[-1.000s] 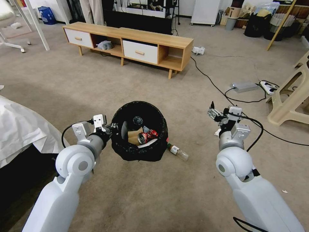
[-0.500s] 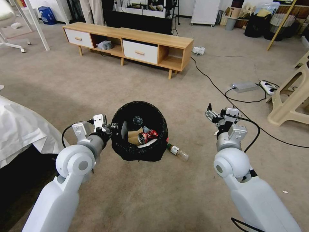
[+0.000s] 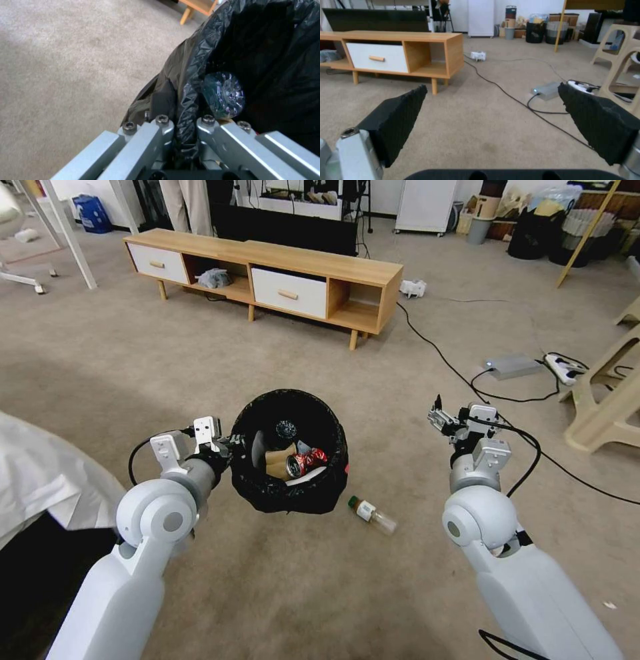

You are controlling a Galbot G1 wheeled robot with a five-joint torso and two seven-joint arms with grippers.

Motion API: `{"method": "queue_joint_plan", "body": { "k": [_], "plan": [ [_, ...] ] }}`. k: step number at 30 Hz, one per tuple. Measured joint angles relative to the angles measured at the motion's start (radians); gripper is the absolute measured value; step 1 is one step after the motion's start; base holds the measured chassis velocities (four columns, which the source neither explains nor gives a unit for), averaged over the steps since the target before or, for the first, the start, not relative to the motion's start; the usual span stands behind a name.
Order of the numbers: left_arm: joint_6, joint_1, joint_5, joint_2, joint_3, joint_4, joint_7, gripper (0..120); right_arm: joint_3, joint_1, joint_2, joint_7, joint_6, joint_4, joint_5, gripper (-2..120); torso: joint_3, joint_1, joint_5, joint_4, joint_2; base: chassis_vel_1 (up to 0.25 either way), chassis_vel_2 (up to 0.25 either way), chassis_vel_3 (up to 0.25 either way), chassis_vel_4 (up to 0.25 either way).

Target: Pick up the trash bin and place the garbage on the floor into it.

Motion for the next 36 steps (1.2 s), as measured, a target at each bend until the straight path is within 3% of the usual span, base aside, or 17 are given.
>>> {"method": "queue_joint_plan", "body": {
  "k": [19, 36],
  "plan": [
    [0.0, 0.005, 0.002, -0.004, -0.002, -0.002, 0.0, 0, -0.005, -0.003, 0.008, -0.017, 0.009, 0.001, -0.007, 100, -0.001, 0.0, 0.0001, -0.0001, 0.0, -0.018, 0.017, 0.017, -0.022],
    [0.0, 0.006, 0.004, -0.006, -0.004, -0.005, 0.0, 0, -0.008, -0.001, 0.015, -0.018, 0.01, -0.005, -0.019, 100, 0.0, 0.0, 0.0007, 0.0001, 0.0, -0.215, 0.216, 0.224, -0.22]
  ]
}}
